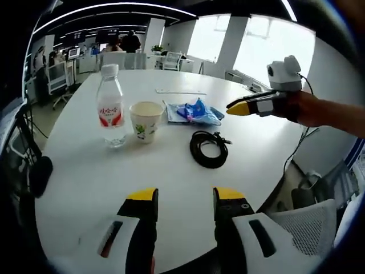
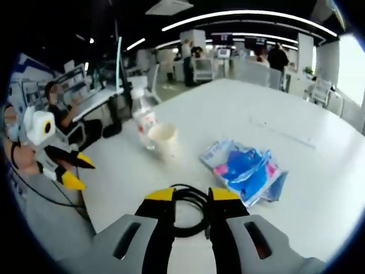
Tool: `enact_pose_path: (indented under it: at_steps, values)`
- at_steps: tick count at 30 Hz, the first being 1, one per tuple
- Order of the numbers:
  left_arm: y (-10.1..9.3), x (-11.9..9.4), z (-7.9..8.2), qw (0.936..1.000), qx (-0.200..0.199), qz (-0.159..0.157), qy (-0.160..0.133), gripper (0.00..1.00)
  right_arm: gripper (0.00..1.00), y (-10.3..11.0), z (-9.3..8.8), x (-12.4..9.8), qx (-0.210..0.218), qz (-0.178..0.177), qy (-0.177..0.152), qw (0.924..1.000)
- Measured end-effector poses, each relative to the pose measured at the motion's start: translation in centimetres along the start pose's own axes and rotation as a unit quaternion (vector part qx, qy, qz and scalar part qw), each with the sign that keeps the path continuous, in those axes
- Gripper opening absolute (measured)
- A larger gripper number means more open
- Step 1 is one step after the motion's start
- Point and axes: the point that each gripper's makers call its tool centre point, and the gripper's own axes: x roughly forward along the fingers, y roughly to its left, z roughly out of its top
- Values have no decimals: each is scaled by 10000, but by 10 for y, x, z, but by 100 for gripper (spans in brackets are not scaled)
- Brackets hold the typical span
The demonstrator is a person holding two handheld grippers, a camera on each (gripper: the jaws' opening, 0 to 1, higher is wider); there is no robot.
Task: Arrange the tabletop items into an orderly group along one side of the table until the central work area is clear of visible clutter.
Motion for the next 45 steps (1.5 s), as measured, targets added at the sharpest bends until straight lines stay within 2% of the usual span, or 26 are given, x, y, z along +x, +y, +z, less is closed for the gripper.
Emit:
enact_pose_path:
  at_steps: [5, 11, 14, 19, 22, 27, 33, 39, 45]
  values:
    - [-4, -1, -3, 10000, 15, -59, 60, 37, 20, -9, -24, -21, 306, -209, -1, 9993]
    - [-11, -2, 5, 10000, 2, 52, -1, 38, 21, -15, -48, -34, 333, -170, 164, 9992]
    - [-12, -2, 6, 9998, -126, 162, -30, 38, 21, -21, -57, -38, 431, -136, 214, 9987]
    - [-18, 2, 8, 9989, -308, 350, -42, 38, 22, -31, -66, -46, 474, -10, 266, 9985]
    - [-21, 5, 16, 9982, -361, 474, -111, 38, 22, -39, -69, -48, 460, 54, 316, 9984]
    - [-26, 9, 27, 9974, -407, 561, -217, 38, 22, -59, -68, -47, 392, 121, 387, 9984]
    - [-29, 11, 34, 9973, -381, 560, -289, 38, 22, -82, -59, -33, 328, 183, 430, 9984]
    - [-25, 5, 33, 9963, -398, 691, -309, 38, 22, -101, -45, -17, 294, 204, 403, 9985]
    - [-28, 2, 26, 9957, -396, 785, -277, 39, 22, -117, -25, 9, 146, 242, 346, 9990]
